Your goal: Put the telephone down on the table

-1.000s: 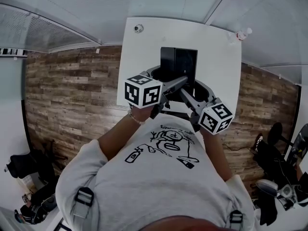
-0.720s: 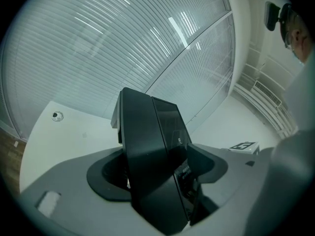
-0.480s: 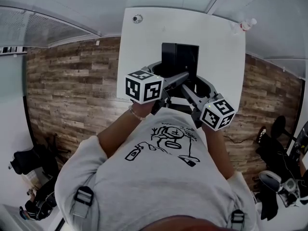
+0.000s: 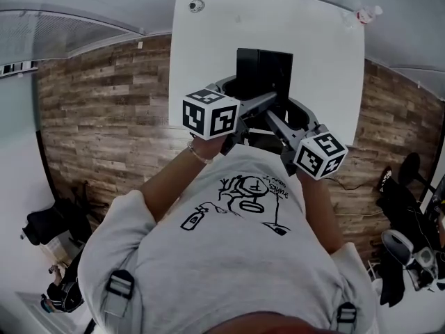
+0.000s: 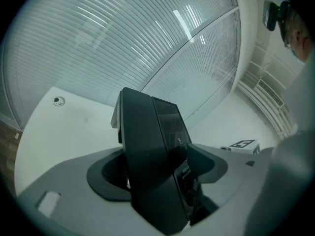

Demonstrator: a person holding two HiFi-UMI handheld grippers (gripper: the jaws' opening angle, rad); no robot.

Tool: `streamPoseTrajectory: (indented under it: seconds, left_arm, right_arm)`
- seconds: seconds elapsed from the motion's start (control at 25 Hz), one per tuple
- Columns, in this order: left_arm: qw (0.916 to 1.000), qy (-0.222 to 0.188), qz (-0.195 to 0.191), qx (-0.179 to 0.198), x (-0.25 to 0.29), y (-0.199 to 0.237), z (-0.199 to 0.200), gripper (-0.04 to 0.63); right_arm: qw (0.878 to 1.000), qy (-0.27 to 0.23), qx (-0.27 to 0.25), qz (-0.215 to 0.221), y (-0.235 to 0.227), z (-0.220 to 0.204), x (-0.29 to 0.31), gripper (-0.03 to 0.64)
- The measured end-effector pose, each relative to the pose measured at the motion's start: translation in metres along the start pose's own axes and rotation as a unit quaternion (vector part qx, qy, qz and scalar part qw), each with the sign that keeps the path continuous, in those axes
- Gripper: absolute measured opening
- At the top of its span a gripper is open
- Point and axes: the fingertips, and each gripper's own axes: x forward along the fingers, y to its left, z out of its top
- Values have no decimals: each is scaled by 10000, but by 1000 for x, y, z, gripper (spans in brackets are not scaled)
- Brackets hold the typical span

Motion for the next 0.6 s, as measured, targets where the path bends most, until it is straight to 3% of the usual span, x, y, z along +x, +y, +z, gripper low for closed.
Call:
streamPoseTrajectory:
  seconds: [0.6]
  left_arm:
    - [10000, 67, 2, -6, 30, 22, -17, 350]
  right_arm:
    - [9997, 122, 172, -118, -34, -21, 12, 236]
